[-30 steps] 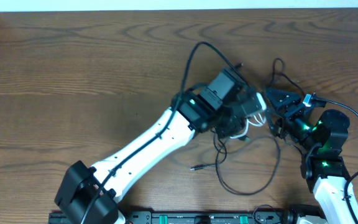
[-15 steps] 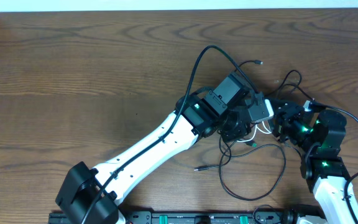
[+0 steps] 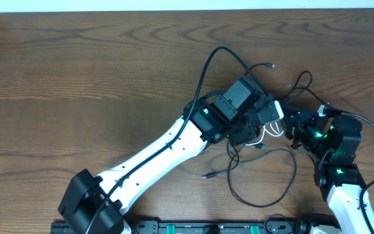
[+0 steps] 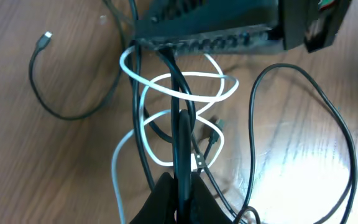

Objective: Untangle cables

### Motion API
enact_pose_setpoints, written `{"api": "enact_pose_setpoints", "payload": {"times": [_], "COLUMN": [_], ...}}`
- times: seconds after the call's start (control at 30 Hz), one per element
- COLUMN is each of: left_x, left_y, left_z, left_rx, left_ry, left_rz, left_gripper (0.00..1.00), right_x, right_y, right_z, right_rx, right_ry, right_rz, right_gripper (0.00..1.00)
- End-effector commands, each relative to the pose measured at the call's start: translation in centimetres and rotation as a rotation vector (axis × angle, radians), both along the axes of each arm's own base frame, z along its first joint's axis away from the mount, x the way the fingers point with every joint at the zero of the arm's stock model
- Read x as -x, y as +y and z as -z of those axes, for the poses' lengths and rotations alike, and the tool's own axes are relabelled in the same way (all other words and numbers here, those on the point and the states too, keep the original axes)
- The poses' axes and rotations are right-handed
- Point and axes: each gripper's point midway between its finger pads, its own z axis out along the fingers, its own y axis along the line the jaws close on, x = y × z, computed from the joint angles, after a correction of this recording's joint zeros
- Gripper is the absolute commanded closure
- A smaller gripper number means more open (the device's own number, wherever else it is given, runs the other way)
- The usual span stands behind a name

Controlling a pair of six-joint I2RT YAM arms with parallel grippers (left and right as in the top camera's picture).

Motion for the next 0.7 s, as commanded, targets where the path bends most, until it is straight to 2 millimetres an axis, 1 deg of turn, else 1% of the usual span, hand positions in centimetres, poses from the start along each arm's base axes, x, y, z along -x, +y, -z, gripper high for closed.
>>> {"api": "enact_pose_setpoints", "payload": {"times": [0.0, 0.53, 0.57, 0.63, 0.67], "left_x": [-0.49, -0.44, -0.44, -0.40, -0.40], "left_y": [0.48, 0.53, 0.53, 0.49, 0.49], "left_z": [-1.12, -1.06, -1.06, -1.05, -1.01], "left_rx": [0.003, 0.001, 0.001, 0.003, 0.002], "left_ry": [-0.044, -0.040, -0.039, -0.037, -0.037], "left_rz": [-0.027, -0.029, -0.029, -0.027, -0.027], "left_gripper": [0.93, 0.92, 0.91, 0.74, 0.68], "right_x": [-0.13, 0.15, 0.17, 0.21, 0.22], "right_y": [0.12, 0.16, 0.16, 0.20, 0.23], "right_z": [-0.43, 0.10, 0.14, 0.17, 0.15], "right_rx": [0.004, 0.021, 0.025, 0.028, 0.031], "right_ry": [-0.012, 0.003, 0.003, 0.002, -0.001], "right_rz": [-0.002, -0.012, -0.014, -0.018, -0.022], "right_gripper": [0.99, 0.99, 0.99, 0.99, 0.99]}}
